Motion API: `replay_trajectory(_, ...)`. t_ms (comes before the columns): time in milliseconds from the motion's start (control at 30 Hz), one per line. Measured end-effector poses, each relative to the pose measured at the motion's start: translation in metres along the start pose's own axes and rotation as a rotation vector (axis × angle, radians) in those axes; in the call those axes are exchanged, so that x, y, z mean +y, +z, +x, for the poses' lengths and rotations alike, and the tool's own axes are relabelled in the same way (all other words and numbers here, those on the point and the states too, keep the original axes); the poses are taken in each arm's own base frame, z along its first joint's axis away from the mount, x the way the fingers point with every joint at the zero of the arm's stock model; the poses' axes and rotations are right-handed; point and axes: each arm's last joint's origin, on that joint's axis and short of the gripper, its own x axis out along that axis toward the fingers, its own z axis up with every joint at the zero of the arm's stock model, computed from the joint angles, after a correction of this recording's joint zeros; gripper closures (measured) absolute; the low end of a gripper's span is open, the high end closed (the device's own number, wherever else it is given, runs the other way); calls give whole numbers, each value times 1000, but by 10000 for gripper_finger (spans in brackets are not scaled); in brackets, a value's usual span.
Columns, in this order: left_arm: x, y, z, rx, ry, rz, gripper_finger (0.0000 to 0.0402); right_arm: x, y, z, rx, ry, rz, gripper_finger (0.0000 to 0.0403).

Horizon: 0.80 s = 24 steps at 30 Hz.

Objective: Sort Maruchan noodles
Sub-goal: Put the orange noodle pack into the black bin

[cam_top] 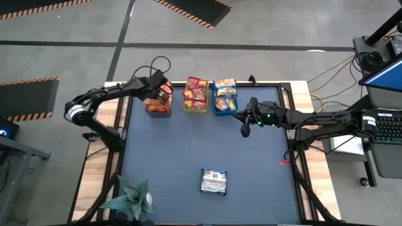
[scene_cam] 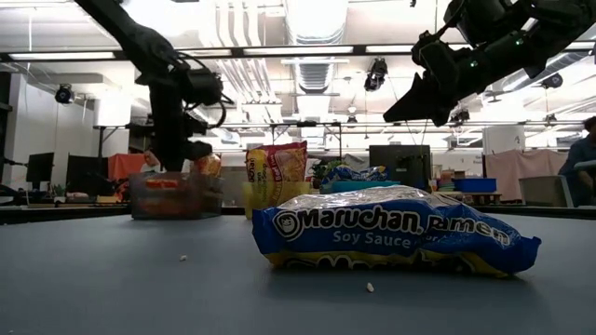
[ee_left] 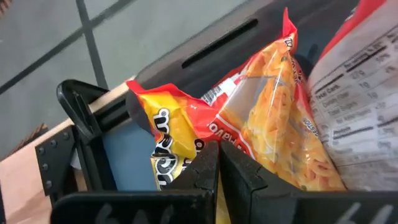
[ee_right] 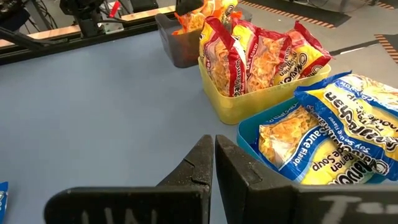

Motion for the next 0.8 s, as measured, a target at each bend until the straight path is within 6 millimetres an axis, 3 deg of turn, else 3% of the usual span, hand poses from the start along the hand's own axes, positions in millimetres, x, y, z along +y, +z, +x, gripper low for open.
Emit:
replay_trajectory(167, 12, 9, -30, -52, -24, -16, 401, 0, 0, 0, 0, 0, 0, 394)
replay_trajectory(333, 21, 0, -45, -15, -40, -13, 401, 0, 0, 0, 0, 0, 0, 394)
replay_trajectory(633, 12, -28, -20, 120, -86, -10, 401, 0, 0, 0, -1, 0, 0, 394)
replay_trajectory(800, 10, -31, -26, 95, -98, -14, 401, 0, 0, 0, -1, 0, 7, 394)
